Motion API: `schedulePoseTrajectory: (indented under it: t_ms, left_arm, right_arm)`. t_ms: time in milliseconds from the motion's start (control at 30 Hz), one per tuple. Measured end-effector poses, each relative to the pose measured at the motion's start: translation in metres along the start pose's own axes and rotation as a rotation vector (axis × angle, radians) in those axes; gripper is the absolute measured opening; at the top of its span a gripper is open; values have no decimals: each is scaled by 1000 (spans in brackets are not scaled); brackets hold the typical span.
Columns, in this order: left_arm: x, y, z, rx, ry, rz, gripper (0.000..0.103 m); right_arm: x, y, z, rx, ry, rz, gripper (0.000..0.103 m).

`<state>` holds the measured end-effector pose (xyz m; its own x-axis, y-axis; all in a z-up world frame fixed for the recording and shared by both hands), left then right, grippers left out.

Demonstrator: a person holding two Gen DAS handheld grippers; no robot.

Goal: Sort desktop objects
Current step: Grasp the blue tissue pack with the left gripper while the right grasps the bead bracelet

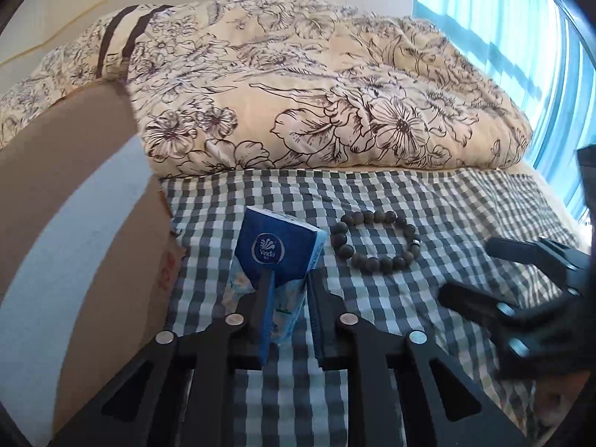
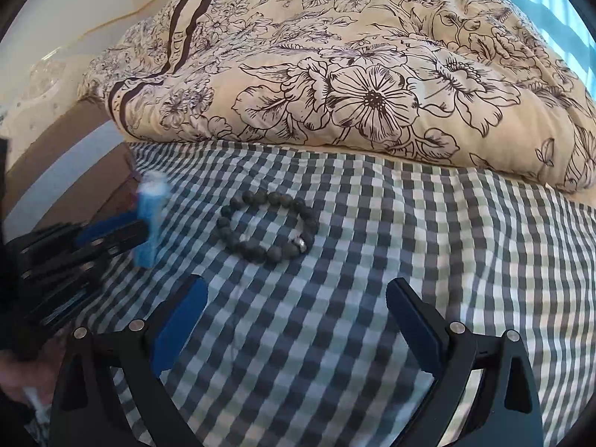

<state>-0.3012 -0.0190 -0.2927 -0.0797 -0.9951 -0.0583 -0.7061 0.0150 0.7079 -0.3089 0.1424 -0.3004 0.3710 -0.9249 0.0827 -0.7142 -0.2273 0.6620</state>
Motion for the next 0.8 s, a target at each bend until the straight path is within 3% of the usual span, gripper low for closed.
schedulePoseTrajectory:
  t_ms: [133,333,433,467,567,600,633,733,767,800]
  left_arm:
    - [7,-5,-13,-17,-24,-27,12]
    - [11,-8,-34,-62,-58,-54,9]
    - [10,-7,-43,-72,-76,-62,6]
    - [10,-7,-44,-71,-76,-60,1]
    - [8,-7,-42,-63,-70,-50,1]
    - [8,-8,-41,-60,-64,-49,1]
    - [8,-9,-40,-57,-58,-46,1]
    - [7,-14,-30,-7,-36,-34,6]
    - [6,-16,-29,-1,-37,-34,14]
    - [5,-18,-31,-3,-32,-29,34]
  right_arm:
    - [-5,11,12,-11,-35,16,96]
    - [-12,24,39,46,-29,43,50]
    - [-10,29,51,71,-33,36,40]
    - [-7,30,55,85,-41,24,37]
    - [2,31,62,93,-65,-15,37]
    - [4,31,62,95,-63,-28,29]
    - [6,30,62,97,-52,-29,14]
    - [5,28,59,94,-24,-15,13]
    - [4,27,57,90,-15,-5,13]
    - [3,27,54,83,-7,4,11]
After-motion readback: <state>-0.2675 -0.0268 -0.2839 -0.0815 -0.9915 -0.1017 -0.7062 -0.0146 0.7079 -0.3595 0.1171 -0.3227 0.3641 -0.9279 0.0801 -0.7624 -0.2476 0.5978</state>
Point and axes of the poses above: each gripper's, at about its wrist camera, not at the fingertips, and z roughly the way its jaws point, x to its left, y to its top, the point moved 3 cm from there along z, roughly the way its jaws point, and after that the axes turned 2 degrees about -z, right-handed, at the moved point
